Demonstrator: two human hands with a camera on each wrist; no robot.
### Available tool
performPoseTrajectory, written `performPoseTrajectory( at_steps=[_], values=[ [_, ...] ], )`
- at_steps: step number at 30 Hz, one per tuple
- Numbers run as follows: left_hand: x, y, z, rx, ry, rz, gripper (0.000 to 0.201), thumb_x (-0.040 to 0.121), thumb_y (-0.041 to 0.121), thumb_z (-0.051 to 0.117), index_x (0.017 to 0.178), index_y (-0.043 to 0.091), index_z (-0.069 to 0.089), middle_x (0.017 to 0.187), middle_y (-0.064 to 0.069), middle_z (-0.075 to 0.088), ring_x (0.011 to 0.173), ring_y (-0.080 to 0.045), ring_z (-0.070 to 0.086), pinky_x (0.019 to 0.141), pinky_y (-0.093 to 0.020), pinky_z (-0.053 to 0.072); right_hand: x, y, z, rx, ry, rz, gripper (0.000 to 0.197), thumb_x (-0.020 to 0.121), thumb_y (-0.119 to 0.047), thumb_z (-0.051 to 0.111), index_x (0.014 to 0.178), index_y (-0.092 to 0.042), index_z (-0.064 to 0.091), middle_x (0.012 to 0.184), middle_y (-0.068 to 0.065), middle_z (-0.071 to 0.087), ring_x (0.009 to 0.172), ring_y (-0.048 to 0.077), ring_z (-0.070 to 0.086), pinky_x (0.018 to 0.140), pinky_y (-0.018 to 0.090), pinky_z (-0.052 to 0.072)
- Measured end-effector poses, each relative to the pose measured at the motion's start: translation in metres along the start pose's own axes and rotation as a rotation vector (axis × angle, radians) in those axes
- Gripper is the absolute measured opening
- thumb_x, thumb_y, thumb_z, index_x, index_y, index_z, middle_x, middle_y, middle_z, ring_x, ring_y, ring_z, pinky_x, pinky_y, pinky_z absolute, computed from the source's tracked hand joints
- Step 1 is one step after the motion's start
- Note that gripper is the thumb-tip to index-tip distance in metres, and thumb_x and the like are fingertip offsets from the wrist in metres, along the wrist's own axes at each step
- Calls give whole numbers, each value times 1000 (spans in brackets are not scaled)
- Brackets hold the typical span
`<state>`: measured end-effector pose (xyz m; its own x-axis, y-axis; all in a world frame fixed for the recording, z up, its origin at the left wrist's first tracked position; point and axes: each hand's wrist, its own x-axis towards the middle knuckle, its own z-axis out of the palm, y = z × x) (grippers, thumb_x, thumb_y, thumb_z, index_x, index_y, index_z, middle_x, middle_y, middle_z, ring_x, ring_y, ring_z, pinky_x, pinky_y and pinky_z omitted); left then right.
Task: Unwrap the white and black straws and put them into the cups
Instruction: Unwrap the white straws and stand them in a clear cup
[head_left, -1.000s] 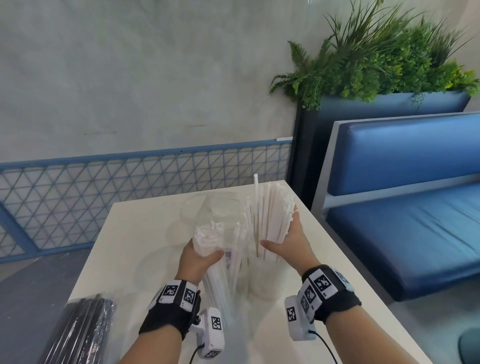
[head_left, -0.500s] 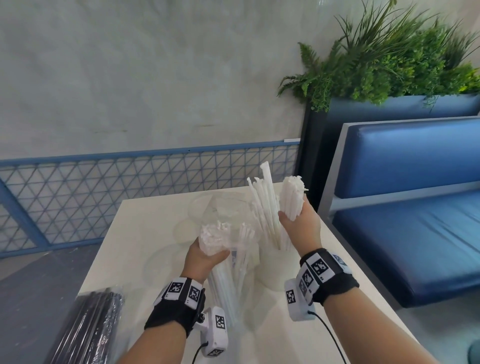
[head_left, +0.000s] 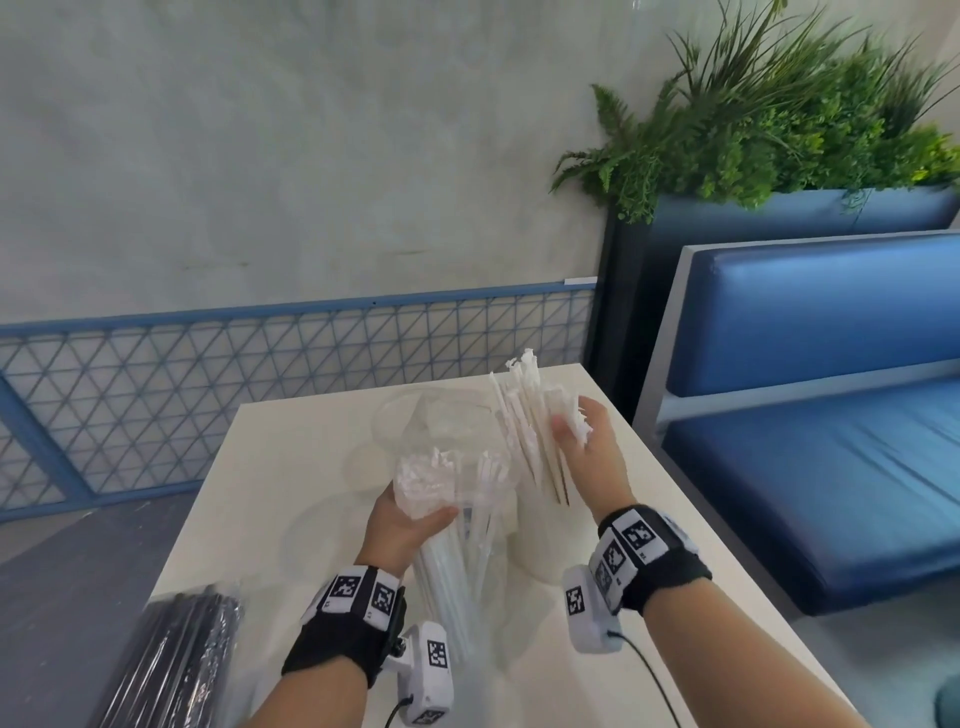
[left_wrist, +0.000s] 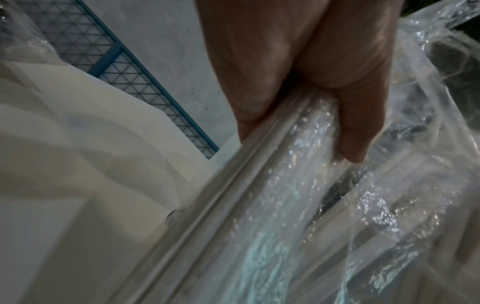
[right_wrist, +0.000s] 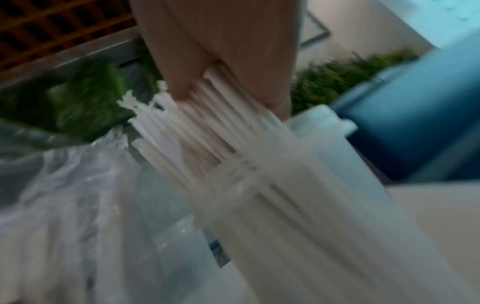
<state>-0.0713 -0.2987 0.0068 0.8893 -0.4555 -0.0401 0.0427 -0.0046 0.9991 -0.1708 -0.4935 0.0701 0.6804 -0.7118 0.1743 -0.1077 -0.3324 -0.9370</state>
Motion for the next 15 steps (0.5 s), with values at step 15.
performPoseTrajectory(
  at_steps=[15],
  values=[
    [4, -3, -2, -92, 52, 24, 71, 35, 32, 85, 100, 15, 65, 101, -10, 71, 98, -27, 67, 92, -42, 51, -6, 7, 33, -298, 121, -16, 114, 62, -37, 83, 147, -30, 8, 156, 7, 2, 144, 27, 14, 110, 49, 29]
  ],
)
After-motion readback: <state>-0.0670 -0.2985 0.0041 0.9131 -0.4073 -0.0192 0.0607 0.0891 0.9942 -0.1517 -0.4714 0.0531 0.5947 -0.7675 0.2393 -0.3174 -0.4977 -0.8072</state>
